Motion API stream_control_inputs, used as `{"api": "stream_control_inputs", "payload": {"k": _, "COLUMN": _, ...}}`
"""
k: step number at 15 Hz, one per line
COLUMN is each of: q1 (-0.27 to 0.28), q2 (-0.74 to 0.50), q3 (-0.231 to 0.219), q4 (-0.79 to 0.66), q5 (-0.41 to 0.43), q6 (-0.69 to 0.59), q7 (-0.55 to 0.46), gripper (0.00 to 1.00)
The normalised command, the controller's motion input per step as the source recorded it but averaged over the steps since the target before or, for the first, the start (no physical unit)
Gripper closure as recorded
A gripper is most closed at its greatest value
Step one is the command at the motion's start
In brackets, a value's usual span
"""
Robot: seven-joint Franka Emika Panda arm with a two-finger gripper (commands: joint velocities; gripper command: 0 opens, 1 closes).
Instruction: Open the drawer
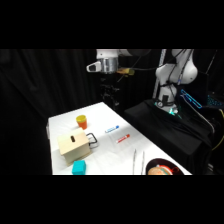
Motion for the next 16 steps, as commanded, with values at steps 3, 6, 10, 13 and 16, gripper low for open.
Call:
{"api": "stream_control_inputs", "payload": {"k": 3, "q1": -0.044, "q2": 0.04, "q3": 0.032, "q4": 0.03, "q5": -0.024, "q6": 0.09, "q7": 0.06, "gripper": 0.00}}
{"api": "stream_control_inputs", "payload": {"k": 6, "q1": -0.061, "q2": 0.14, "q3": 0.020, "q4": 0.08, "q5": -0.030, "q6": 0.27, "q7": 0.10, "gripper": 0.00}}
{"api": "stream_control_inputs", "payload": {"k": 10, "q1": -0.052, "q2": 0.17, "q3": 0.023, "q4": 0.11, "q5": -0.035, "q6": 0.29, "q7": 0.10, "gripper": 0.00}}
{"api": "stream_control_inputs", "payload": {"k": 13, "q1": -0.046, "q2": 0.26, "q3": 0.027, "q4": 0.15, "q5": -0.050, "q6": 0.34, "q7": 0.11, "gripper": 0.00}}
{"api": "stream_control_inputs", "payload": {"k": 16, "q1": -0.047, "q2": 0.27, "q3": 0.026, "q4": 0.19, "q5": -0.062, "q6": 0.25, "q7": 0.11, "gripper": 0.00}}
